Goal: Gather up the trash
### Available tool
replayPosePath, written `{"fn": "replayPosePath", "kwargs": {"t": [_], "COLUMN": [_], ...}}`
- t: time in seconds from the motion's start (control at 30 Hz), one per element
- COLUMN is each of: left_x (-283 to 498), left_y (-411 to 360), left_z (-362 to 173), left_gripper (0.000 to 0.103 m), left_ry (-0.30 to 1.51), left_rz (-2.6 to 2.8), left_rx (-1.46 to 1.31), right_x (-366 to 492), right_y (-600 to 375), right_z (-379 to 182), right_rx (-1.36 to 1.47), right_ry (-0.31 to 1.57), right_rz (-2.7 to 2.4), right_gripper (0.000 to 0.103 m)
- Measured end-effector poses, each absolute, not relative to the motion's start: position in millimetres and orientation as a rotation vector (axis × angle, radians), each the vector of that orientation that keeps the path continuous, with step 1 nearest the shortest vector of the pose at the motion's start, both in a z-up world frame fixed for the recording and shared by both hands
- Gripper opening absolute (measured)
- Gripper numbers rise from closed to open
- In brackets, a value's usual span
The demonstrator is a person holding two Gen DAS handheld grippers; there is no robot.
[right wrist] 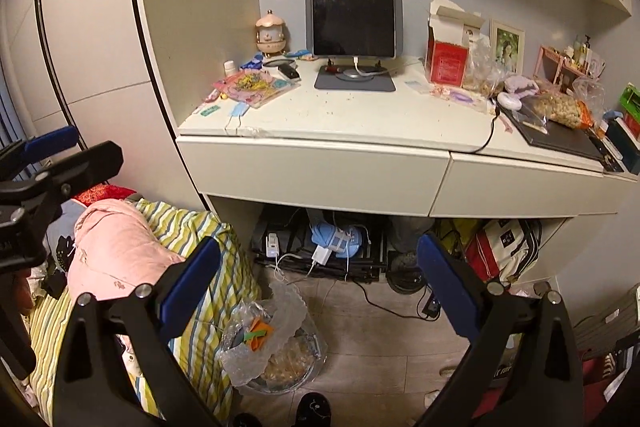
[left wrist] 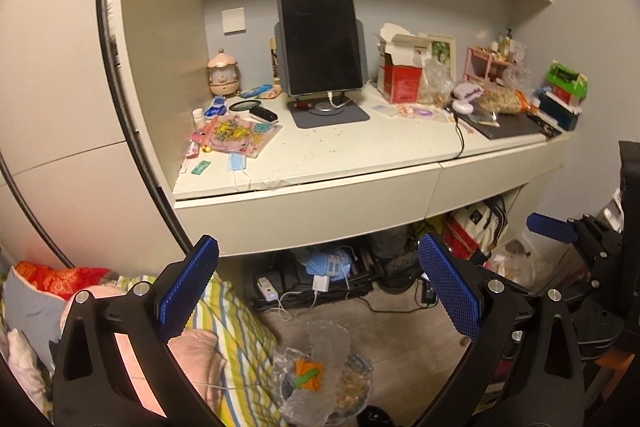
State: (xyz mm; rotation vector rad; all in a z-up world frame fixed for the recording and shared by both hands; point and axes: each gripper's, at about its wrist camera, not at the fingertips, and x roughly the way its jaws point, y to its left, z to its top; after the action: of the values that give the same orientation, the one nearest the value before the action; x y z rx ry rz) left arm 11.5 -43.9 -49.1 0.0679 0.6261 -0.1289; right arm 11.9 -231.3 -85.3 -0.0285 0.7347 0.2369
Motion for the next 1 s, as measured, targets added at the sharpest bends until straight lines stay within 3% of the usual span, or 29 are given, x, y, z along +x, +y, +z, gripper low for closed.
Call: {"fn": "replayPosePath", "kwargs": {"t": [1.0], "left_x": [44], "left_y": [-42], "left_z": [-42], "left_gripper": [0.097], "left_ry": [0.609], "left_rz": [-0.032], "left_rx": [0.074], "right_x": [60], "right_y": [-234], "right_z": [-73], "right_rx": [-0.068], "right_ry": [0.713], "right_rz": [0.213], "right_gripper": [0.096]}}
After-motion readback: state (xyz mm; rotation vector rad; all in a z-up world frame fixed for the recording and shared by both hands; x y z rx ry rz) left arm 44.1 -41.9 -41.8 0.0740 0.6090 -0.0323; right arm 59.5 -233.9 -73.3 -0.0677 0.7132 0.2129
